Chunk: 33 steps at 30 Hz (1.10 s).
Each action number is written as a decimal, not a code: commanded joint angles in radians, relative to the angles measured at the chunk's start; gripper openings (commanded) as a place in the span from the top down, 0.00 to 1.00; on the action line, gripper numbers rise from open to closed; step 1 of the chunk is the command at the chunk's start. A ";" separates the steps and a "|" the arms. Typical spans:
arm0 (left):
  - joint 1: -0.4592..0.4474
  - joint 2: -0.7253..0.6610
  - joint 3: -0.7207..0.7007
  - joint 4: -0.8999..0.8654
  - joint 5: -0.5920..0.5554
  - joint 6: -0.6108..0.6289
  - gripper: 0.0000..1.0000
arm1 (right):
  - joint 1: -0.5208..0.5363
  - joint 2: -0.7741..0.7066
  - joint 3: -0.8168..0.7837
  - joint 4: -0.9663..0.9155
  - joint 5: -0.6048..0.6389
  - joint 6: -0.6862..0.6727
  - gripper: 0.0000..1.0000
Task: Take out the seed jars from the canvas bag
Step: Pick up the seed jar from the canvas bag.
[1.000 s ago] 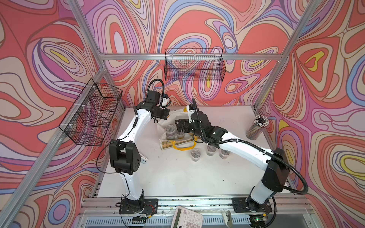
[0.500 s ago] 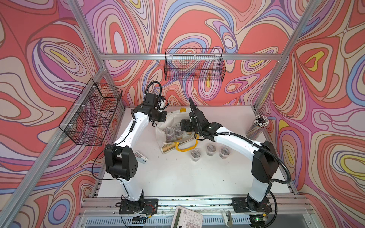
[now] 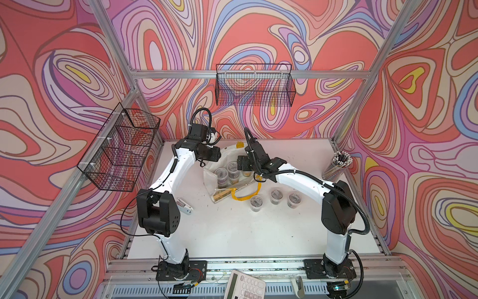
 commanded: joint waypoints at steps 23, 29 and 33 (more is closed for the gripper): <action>0.001 -0.015 -0.029 0.045 0.091 -0.026 1.00 | -0.028 0.140 0.092 -0.025 0.137 0.150 0.13; 0.000 -0.017 -0.031 0.045 0.090 -0.024 1.00 | -0.029 0.167 0.107 -0.029 0.144 0.149 0.11; 0.000 -0.017 -0.033 0.049 0.094 -0.027 1.00 | -0.030 0.176 0.113 -0.026 0.148 0.147 0.11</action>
